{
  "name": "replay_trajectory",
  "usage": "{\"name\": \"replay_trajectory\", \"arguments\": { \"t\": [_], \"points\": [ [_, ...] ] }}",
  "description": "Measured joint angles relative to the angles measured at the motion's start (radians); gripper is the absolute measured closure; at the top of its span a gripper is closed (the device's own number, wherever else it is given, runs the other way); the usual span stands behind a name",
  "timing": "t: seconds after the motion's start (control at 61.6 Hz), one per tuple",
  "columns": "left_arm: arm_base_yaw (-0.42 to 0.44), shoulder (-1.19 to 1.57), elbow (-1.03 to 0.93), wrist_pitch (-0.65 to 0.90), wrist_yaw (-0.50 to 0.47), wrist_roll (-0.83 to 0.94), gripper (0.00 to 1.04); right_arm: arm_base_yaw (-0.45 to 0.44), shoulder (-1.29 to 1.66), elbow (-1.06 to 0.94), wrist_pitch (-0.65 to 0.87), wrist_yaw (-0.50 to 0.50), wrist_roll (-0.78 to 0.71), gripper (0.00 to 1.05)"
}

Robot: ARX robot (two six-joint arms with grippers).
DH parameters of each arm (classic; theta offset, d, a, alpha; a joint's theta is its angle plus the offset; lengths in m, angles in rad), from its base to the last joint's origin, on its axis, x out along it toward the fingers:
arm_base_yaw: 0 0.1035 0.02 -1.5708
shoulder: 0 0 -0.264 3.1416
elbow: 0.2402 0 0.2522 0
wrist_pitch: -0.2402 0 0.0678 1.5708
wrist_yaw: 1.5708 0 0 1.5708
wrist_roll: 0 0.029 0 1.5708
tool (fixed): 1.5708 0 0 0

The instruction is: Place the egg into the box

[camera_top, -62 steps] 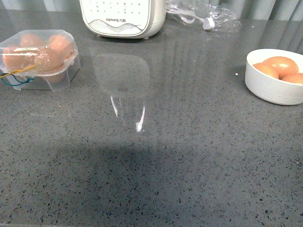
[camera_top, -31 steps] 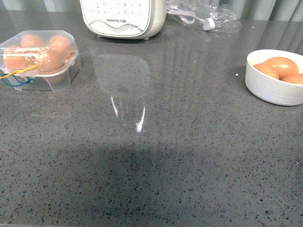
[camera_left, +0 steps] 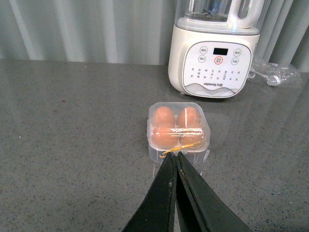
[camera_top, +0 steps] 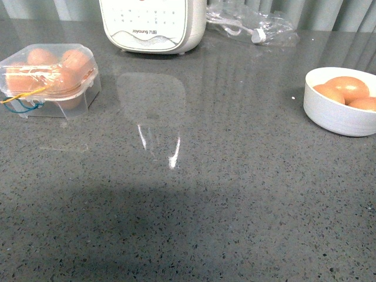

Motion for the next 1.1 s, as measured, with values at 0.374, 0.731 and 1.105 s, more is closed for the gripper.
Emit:
{"name": "replay_trajectory", "arguments": {
  "t": [0.374,0.731,1.105],
  "points": [
    [0.0,-0.106,-0.119,0.012,0.0,0.0,1.01,0.0,0.0,0.0,0.0,0.0,0.0,0.07],
    [0.0,-0.269,-0.169,-0.1,-0.001,0.0,1.01,0.0,0.0,0.0,0.0,0.0,0.0,0.07],
    [0.0,-0.32,-0.196,-0.096,-0.001,0.0,1.01,0.0,0.0,0.0,0.0,0.0,0.0,0.07]
  ]
}}
